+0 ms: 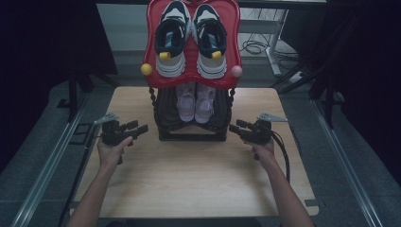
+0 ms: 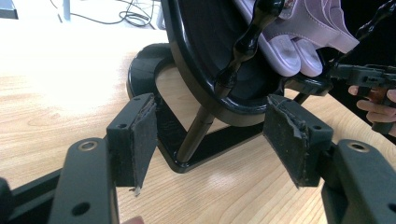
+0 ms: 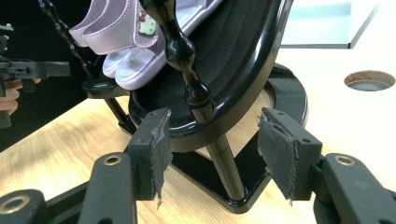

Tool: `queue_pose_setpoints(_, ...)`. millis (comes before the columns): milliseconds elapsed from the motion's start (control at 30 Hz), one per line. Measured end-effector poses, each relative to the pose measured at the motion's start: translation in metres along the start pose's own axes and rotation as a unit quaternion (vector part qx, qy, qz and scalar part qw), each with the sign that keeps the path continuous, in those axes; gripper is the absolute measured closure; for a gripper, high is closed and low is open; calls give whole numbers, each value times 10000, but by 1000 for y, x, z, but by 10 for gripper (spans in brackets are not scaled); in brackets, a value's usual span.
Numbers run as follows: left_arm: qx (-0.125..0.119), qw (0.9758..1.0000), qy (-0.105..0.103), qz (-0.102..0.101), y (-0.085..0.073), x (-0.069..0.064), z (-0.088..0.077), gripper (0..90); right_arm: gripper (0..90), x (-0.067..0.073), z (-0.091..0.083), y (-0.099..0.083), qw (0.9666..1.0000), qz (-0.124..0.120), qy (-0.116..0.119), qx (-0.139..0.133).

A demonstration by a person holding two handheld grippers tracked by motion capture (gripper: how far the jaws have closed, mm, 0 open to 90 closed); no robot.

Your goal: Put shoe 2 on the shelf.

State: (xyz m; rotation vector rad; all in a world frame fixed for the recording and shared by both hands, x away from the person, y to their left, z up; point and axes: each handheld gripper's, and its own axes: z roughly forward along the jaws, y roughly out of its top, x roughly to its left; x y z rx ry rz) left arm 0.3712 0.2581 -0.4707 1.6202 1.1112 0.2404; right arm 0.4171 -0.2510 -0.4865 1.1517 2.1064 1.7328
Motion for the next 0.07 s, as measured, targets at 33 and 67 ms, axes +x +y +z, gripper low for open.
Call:
queue_pose_setpoints(33, -3, 10000, 1, -1, 0, 0, 0, 350, 435, 0, 0, 0, 10000, -2, -3, -2)
queue_pose_setpoints(67, -4, 10000, 5, 0, 0, 0, 0, 350, 435, 0, 0, 0, 10000, -6, -5, 0)
